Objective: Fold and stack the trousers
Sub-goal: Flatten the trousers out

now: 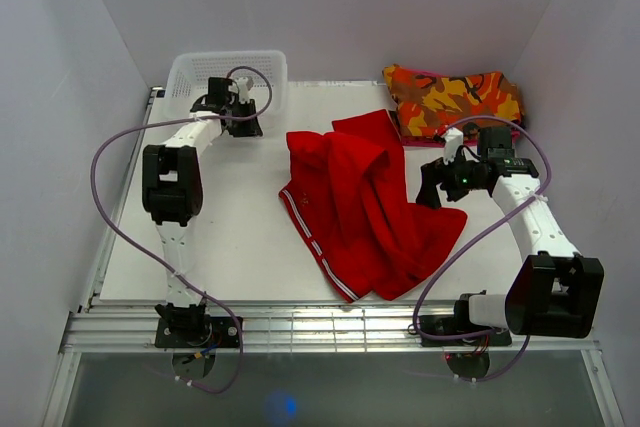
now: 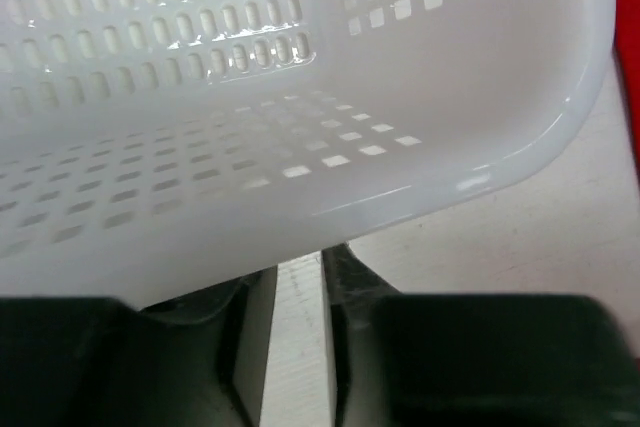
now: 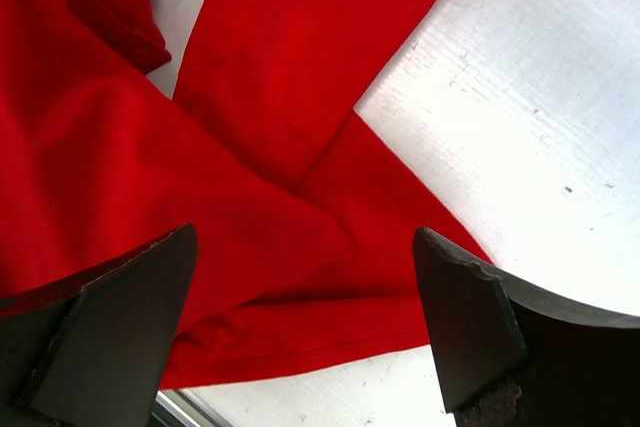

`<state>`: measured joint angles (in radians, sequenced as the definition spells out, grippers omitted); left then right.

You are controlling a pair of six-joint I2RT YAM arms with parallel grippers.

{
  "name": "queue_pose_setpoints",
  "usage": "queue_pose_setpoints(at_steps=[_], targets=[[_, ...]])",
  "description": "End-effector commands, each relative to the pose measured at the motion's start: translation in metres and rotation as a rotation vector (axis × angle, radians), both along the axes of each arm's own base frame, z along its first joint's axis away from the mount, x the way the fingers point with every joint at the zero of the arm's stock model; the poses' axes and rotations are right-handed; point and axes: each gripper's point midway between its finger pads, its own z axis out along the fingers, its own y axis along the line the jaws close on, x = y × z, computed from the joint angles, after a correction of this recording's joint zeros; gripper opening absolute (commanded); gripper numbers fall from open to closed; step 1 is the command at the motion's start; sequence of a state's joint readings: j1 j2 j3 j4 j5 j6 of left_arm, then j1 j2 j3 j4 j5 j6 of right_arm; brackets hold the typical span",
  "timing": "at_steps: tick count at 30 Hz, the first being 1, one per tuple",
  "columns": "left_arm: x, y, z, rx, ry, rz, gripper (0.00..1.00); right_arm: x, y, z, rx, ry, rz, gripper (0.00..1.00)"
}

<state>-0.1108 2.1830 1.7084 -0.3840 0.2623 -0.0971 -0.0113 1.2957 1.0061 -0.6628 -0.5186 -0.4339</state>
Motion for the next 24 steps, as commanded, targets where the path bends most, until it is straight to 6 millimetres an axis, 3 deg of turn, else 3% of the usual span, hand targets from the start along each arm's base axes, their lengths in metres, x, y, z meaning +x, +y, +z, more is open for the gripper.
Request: queue_pose_setpoints(at_steps=[1, 2, 3, 4, 5, 6, 7, 10, 12, 13, 17, 24], targets=[[0.031, 0.022, 0.048, -0.055, -0.130, -0.011, 0.39, -0.012, 0.002, -0.008, -0.019, 0.034, 0.055, 0.93], [0.024, 0.016, 0.054, -0.084, -0.136, -0.053, 0.44, -0.013, 0.003, -0.007, -0.014, 0.037, 0.062, 0.93], [0.002, 0.009, 0.041, -0.114, -0.086, -0.101, 0.49, -0.014, 0.004, -0.007, -0.011, 0.040, 0.071, 0.93], [-0.018, -0.005, 0.068, -0.171, -0.119, -0.198, 0.53, -0.015, 0.005, -0.006, -0.006, 0.046, 0.078, 0.92], [-0.036, -0.012, 0.073, -0.201, -0.109, -0.239, 0.61, -0.016, 0.006, -0.006, -0.005, 0.046, 0.084, 0.92], [-0.067, -0.016, 0.055, -0.234, -0.036, -0.261, 0.64, -0.019, 0.014, -0.005, 0.000, 0.044, 0.115, 0.91], [-0.089, -0.023, 0.081, -0.275, -0.065, -0.306, 0.65, -0.019, 0.017, -0.006, 0.002, 0.037, 0.122, 0.91], [-0.149, -0.029, 0.069, -0.342, 0.024, -0.313, 0.66, -0.019, 0.028, -0.009, 0.013, 0.028, 0.147, 0.91], [-0.171, -0.035, 0.061, -0.374, 0.063, -0.329, 0.73, -0.021, 0.036, -0.017, 0.015, 0.058, 0.159, 0.91], [-0.181, -0.036, 0.047, -0.368, 0.088, -0.320, 0.73, -0.021, 0.039, -0.018, 0.017, 0.061, 0.167, 0.91], [-0.186, -0.043, 0.030, -0.377, 0.125, -0.269, 0.73, -0.017, 0.048, -0.022, 0.017, 0.067, 0.174, 0.92], [-0.161, -0.045, -0.018, -0.242, 0.162, -0.183, 0.72, -0.019, 0.053, -0.022, 0.002, 0.083, 0.189, 0.93]])
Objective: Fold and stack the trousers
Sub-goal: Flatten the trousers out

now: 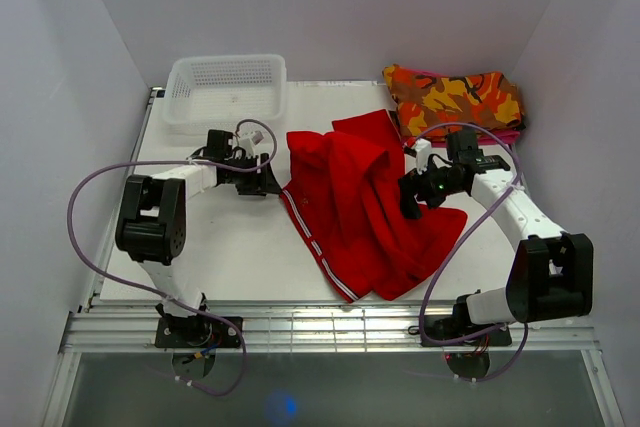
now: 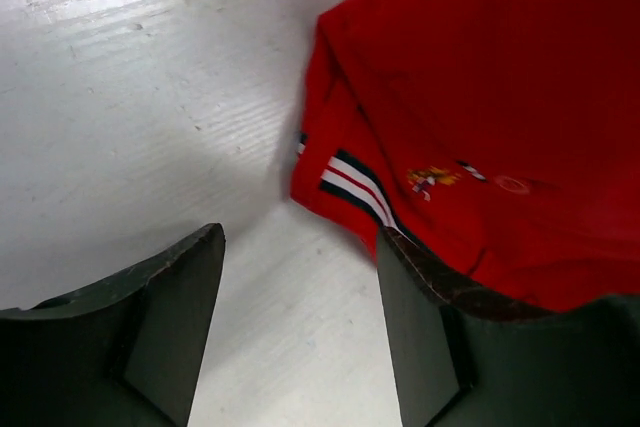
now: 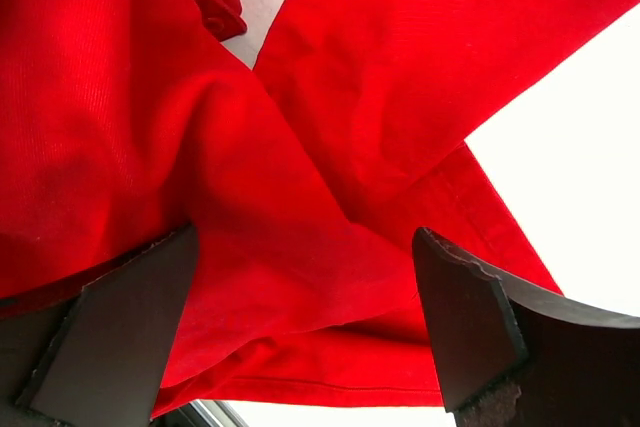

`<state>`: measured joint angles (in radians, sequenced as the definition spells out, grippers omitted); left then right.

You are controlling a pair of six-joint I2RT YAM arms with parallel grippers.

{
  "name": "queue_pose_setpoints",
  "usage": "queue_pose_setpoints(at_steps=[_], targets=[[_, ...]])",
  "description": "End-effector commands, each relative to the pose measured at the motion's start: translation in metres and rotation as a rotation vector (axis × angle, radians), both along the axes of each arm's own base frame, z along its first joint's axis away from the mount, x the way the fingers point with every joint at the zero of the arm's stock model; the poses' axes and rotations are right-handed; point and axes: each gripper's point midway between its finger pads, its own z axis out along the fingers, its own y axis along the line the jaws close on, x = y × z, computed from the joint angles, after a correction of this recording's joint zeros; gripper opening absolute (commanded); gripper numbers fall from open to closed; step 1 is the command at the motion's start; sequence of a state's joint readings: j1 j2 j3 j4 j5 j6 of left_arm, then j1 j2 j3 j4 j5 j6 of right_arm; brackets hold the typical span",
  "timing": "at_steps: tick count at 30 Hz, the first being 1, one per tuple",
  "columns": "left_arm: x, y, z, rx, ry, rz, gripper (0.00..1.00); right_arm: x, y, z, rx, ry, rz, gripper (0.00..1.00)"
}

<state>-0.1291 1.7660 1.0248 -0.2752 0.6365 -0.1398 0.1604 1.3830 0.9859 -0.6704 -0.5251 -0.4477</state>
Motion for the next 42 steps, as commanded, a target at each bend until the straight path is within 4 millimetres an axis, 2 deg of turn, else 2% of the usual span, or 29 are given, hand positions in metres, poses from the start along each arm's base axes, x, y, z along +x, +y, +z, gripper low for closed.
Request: queue_pose_setpoints(at_steps=[1, 4, 6, 9, 11, 14, 18, 19, 20, 22, 23, 24, 29, 30, 31, 35, 36, 37, 38, 40, 42], targets=[[0.025, 0.001, -0.008, 0.056, -0.043, 0.045, 0.70, 0.004, 0.004, 0.009, 0.014, -0.026, 0.006, 0.94], [0.026, -0.010, -0.017, 0.046, -0.026, 0.018, 0.65, 0.001, 0.006, 0.010, 0.022, -0.022, 0.016, 1.00], [0.027, -0.019, -0.018, 0.028, -0.035, -0.005, 0.62, 0.002, 0.004, 0.009, 0.012, -0.027, 0.014, 0.84], [0.023, -0.033, -0.016, -0.048, -0.011, -0.046, 0.52, 0.002, 0.002, 0.008, 0.001, -0.025, 0.005, 0.71], [0.017, -0.043, -0.015, -0.099, 0.021, -0.074, 0.47, 0.003, 0.000, 0.010, -0.006, -0.034, 0.000, 0.67], [0.008, -0.047, -0.020, -0.110, 0.052, -0.092, 0.43, 0.006, -0.004, 0.015, -0.009, -0.054, -0.014, 0.64], [0.006, -0.040, -0.025, -0.067, 0.072, -0.090, 0.25, 0.011, -0.014, 0.020, 0.002, -0.062, -0.053, 0.59], [0.014, -0.036, -0.016, -0.054, 0.036, -0.086, 0.15, 0.013, -0.018, 0.020, 0.004, -0.064, -0.065, 0.58], [0.017, -0.032, -0.014, -0.054, 0.036, -0.077, 0.09, 0.014, -0.019, 0.021, 0.003, -0.067, -0.067, 0.58], [0.028, -0.020, 0.002, -0.017, -0.017, -0.064, 0.00, 0.013, -0.024, 0.020, -0.007, -0.066, -0.068, 0.58], [0.038, -0.005, 0.010, 0.001, -0.043, -0.033, 0.00, 0.012, -0.026, 0.019, -0.012, -0.066, -0.071, 0.58], [0.053, 0.004, 0.028, 0.018, -0.097, -0.019, 0.00, 0.012, -0.030, 0.019, -0.018, -0.070, -0.076, 0.58], [0.084, 0.082, 0.070, 0.303, -0.269, -0.036, 0.00, 0.007, -0.037, 0.015, -0.044, -0.076, -0.074, 0.59], [0.083, 0.091, 0.076, 0.340, -0.283, -0.045, 0.00, 0.006, -0.036, 0.015, -0.042, -0.072, -0.071, 0.60], [0.092, 0.119, 0.094, 0.414, -0.346, -0.024, 0.00, 0.006, -0.036, 0.017, -0.040, -0.068, -0.069, 0.61], [0.090, 0.151, 0.121, 0.572, -0.437, -0.077, 0.00, -0.001, -0.030, 0.021, -0.014, -0.025, -0.036, 0.78], [0.088, 0.153, 0.125, 0.596, -0.451, -0.093, 0.00, -0.003, -0.028, 0.018, -0.018, -0.011, -0.012, 0.87], [0.084, 0.156, 0.125, 0.623, -0.458, -0.111, 0.00, -0.006, -0.027, 0.017, -0.023, 0.000, 0.006, 0.90], [0.083, 0.163, 0.135, 0.674, -0.492, -0.123, 0.00, -0.013, -0.023, 0.016, -0.034, 0.026, 0.035, 0.94], [0.079, 0.168, 0.141, 0.702, -0.509, -0.128, 0.00, -0.023, -0.019, 0.010, -0.052, 0.050, 0.090, 0.98], [0.074, 0.174, 0.146, 0.719, -0.515, -0.125, 0.00, -0.041, -0.008, 0.002, -0.068, 0.082, 0.169, 0.96]])
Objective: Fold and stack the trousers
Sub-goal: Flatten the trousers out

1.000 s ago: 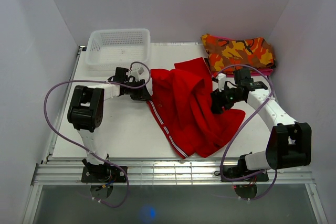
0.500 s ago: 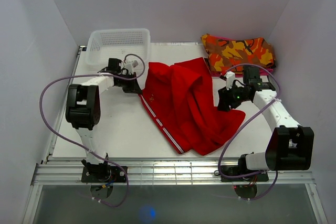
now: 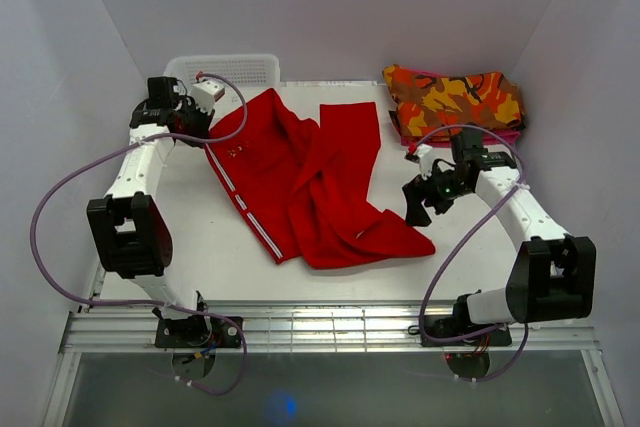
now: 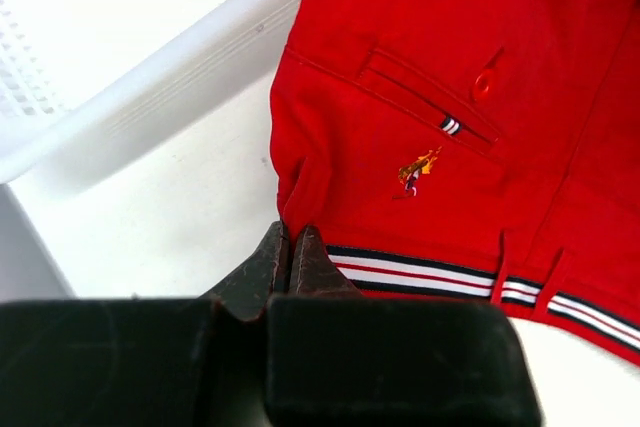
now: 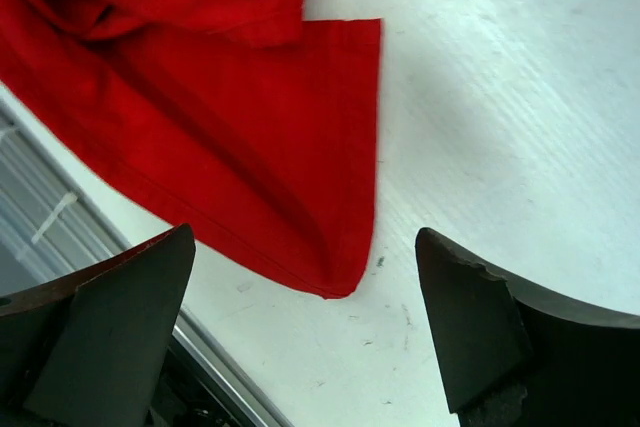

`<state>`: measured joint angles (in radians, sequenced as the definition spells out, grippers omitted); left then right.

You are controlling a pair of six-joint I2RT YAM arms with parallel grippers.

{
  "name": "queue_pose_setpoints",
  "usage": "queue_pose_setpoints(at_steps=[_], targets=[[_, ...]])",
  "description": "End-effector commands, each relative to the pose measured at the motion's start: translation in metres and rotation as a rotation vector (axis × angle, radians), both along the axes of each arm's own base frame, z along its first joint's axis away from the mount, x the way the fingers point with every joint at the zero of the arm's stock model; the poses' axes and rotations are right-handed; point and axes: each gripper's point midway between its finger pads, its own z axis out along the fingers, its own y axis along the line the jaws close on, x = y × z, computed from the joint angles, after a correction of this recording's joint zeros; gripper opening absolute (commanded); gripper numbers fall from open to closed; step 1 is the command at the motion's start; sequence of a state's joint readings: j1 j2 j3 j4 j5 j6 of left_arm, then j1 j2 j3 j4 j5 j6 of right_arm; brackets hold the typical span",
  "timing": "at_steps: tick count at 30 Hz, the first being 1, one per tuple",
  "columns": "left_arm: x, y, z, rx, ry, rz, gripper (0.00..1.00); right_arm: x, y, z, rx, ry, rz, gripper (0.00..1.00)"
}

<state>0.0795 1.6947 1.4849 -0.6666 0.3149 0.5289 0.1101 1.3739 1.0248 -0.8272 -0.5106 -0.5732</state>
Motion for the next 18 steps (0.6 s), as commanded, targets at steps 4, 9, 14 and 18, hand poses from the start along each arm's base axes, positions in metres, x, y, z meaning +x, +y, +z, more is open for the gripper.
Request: queue_pose_setpoints(at_steps=[4, 9, 14, 18], targets=[[-0.016, 0.020, 0.021, 0.119, -0.029, -0.020, 0.00, -0.046, 0.030, -0.017, -0.087, 0.012, 0.263, 0.95], [-0.017, 0.024, 0.018, 0.072, 0.009, 0.010, 0.00, -0.065, 0.065, -0.018, -0.140, -0.106, 0.436, 0.94], [-0.017, 0.018, 0.022, 0.023, 0.014, 0.001, 0.00, -0.070, 0.085, -0.043, -0.187, -0.119, 0.525, 0.94], [-0.014, 0.017, 0.034, 0.024, -0.010, -0.005, 0.00, -0.041, 0.079, -0.075, -0.309, -0.190, 0.469, 0.81]])
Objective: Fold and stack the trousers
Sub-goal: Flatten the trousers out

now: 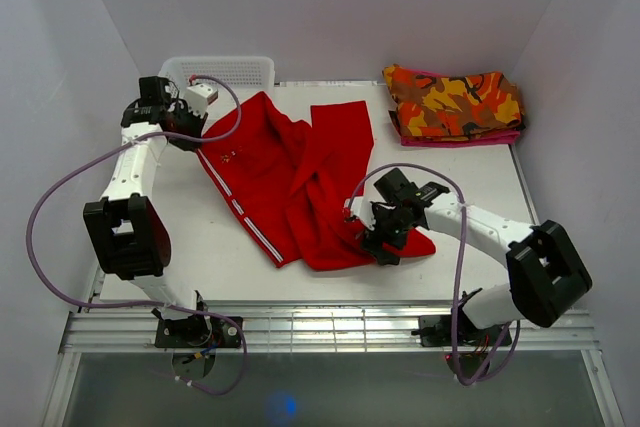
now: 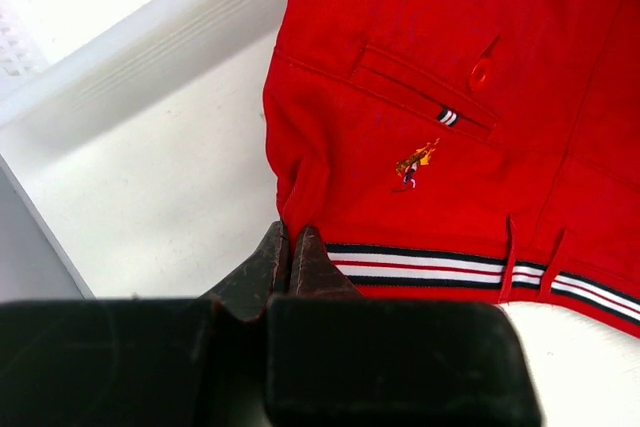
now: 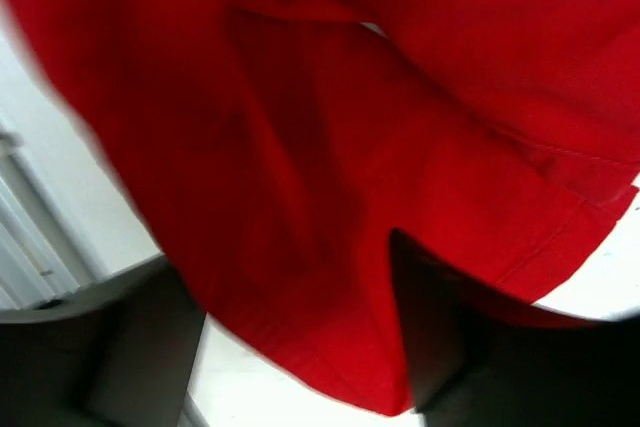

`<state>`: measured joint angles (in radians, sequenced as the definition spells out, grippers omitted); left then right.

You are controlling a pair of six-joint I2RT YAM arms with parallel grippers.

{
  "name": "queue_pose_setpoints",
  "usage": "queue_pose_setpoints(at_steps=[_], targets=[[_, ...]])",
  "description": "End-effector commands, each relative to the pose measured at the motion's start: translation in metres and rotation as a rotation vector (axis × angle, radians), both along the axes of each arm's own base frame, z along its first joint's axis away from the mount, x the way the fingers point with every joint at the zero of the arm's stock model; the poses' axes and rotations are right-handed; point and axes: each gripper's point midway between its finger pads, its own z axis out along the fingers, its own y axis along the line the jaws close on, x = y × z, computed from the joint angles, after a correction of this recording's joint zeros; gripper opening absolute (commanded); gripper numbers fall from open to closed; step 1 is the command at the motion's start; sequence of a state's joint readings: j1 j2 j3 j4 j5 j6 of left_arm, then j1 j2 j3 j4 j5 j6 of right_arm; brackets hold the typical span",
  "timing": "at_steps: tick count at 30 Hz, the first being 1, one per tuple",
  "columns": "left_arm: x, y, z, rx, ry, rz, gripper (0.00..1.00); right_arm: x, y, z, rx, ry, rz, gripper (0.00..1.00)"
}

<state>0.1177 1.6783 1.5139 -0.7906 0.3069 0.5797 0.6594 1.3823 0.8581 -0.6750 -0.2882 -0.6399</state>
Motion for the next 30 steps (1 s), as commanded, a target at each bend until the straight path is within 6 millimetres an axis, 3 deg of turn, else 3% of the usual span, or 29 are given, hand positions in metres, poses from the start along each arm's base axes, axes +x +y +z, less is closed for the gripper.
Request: queue_pose_setpoints(at_steps=[1, 2, 3, 5, 7, 8, 9, 10, 11, 12, 13, 14, 16, 17, 18, 20, 22, 25, 26, 28, 29, 30], targets=[[0.009, 0.001, 0.037, -0.004, -0.085, -0.012, 0.00, 0.038, -0.006, -0.022, -0.082, -0.141, -0.076, 0.70], [0.010, 0.001, 0.039, -0.003, -0.091, -0.014, 0.00, 0.044, -0.008, -0.024, -0.099, -0.163, -0.090, 0.59], [0.010, 0.001, 0.043, -0.001, -0.099, -0.021, 0.00, 0.051, -0.011, -0.022, -0.115, -0.193, -0.106, 0.36], [0.012, 0.004, 0.052, 0.000, -0.127, -0.023, 0.00, 0.063, -0.016, -0.010, -0.108, -0.233, -0.161, 0.08], [0.015, 0.009, 0.068, 0.004, -0.186, -0.028, 0.00, 0.074, -0.021, 0.010, -0.082, -0.264, -0.200, 0.08], [0.017, 0.011, 0.077, 0.011, -0.219, -0.025, 0.00, 0.086, -0.036, 0.020, -0.081, -0.286, -0.257, 0.08], [0.021, 0.014, 0.096, 0.023, -0.290, -0.029, 0.00, 0.101, -0.043, 0.044, -0.046, -0.341, -0.297, 0.08], [0.023, 0.020, 0.107, 0.034, -0.334, -0.021, 0.00, 0.108, -0.056, 0.055, -0.039, -0.353, -0.333, 0.08], [0.025, 0.024, 0.119, 0.044, -0.376, -0.019, 0.00, 0.123, -0.084, 0.069, -0.022, -0.371, -0.406, 0.08], [0.029, 0.028, 0.142, 0.067, -0.461, -0.020, 0.00, 0.136, -0.098, 0.090, -0.003, -0.407, -0.441, 0.08], [0.031, 0.034, 0.152, 0.079, -0.500, -0.013, 0.00, 0.135, -0.113, 0.093, -0.018, -0.388, -0.463, 0.08], [0.033, 0.036, 0.162, 0.088, -0.537, -0.013, 0.00, 0.141, -0.142, 0.098, -0.036, -0.400, -0.498, 0.08], [0.041, 0.044, 0.191, 0.103, -0.638, 0.001, 0.00, 0.145, -0.167, 0.107, -0.059, -0.413, -0.524, 0.08], [0.044, 0.046, 0.199, 0.102, -0.665, 0.005, 0.00, 0.146, -0.192, 0.107, -0.072, -0.411, -0.576, 0.08], [0.049, 0.049, 0.219, 0.111, -0.730, 0.012, 0.00, 0.148, -0.202, 0.109, -0.086, -0.420, -0.570, 0.08], [0.056, 0.058, 0.235, 0.090, -0.782, 0.051, 0.00, 0.149, -0.227, 0.112, -0.087, -0.414, -0.613, 0.08], [0.059, 0.062, 0.267, 0.065, -0.882, 0.047, 0.00, 0.149, -0.243, 0.111, -0.102, -0.421, -0.622, 0.08], [0.057, 0.044, 0.276, -0.055, -0.868, -0.024, 0.00, 0.141, -0.264, 0.101, -0.112, -0.382, -0.645, 0.08], [0.050, 0.025, 0.280, -0.122, -0.859, -0.104, 0.00, 0.136, -0.271, 0.096, -0.119, -0.363, -0.660, 0.08], [0.026, 0.001, 0.292, -0.182, -0.879, -0.221, 0.00, 0.130, -0.278, 0.092, -0.134, -0.354, -0.654, 0.08], [0.010, -0.021, 0.281, -0.244, -0.848, -0.350, 0.00, 0.123, -0.289, 0.086, -0.149, -0.343, -0.672, 0.08], [-0.015, -0.035, 0.292, -0.244, -0.872, -0.412, 0.00, 0.118, -0.296, 0.082, -0.163, -0.339, -0.678, 0.08]])
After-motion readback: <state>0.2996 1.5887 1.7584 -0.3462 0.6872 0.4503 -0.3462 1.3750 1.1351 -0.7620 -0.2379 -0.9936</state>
